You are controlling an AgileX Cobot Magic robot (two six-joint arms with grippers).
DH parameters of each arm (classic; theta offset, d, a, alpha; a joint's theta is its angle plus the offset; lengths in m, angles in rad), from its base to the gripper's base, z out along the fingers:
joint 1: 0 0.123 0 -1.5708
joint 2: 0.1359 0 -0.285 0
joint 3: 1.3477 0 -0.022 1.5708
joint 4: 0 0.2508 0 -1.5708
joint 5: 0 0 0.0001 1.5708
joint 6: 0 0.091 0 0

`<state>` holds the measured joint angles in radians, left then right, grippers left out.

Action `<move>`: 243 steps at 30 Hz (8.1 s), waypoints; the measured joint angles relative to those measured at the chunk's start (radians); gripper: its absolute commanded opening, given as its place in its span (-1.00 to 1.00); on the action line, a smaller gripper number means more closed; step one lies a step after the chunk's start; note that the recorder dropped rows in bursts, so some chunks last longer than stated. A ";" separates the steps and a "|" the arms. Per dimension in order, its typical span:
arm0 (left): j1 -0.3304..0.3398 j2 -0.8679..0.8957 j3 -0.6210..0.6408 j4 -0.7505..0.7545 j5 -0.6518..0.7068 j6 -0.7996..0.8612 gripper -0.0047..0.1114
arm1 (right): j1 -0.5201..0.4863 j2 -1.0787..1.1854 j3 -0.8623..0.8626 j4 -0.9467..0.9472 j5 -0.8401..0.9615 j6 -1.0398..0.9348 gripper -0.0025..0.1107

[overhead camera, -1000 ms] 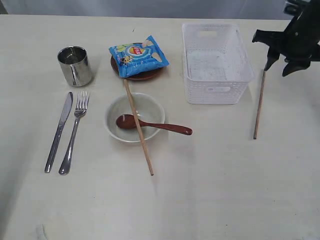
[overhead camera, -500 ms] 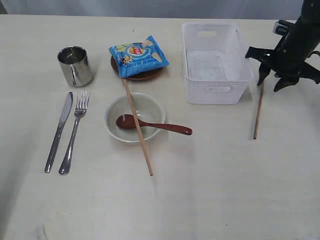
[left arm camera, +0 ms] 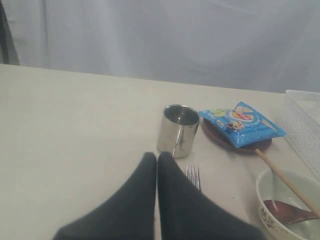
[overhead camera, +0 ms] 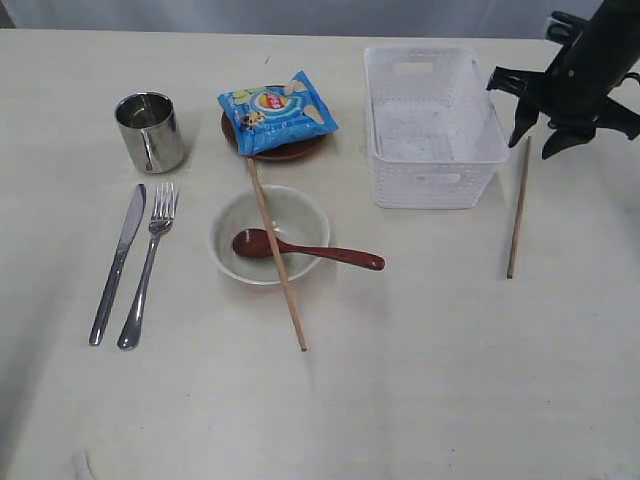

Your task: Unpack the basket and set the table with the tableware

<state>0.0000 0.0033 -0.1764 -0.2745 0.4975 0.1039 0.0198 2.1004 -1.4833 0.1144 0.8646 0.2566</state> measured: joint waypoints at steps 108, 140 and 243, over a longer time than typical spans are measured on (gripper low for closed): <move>0.000 0.000 0.000 0.000 0.000 0.000 -0.92 | -0.045 0.124 -0.053 -0.049 0.241 0.277 -0.27; 0.000 0.000 0.000 0.000 0.000 0.000 -0.92 | -0.130 -0.032 -0.146 -0.133 0.208 -0.122 -0.96; 0.000 0.000 0.000 -0.002 0.000 0.000 -0.92 | 0.555 0.054 -0.144 0.436 0.272 -0.320 -0.96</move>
<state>0.0000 0.0033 -0.1764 -0.2764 0.4975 0.1039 0.5743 2.1543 -1.6275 0.5504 1.1362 -0.0631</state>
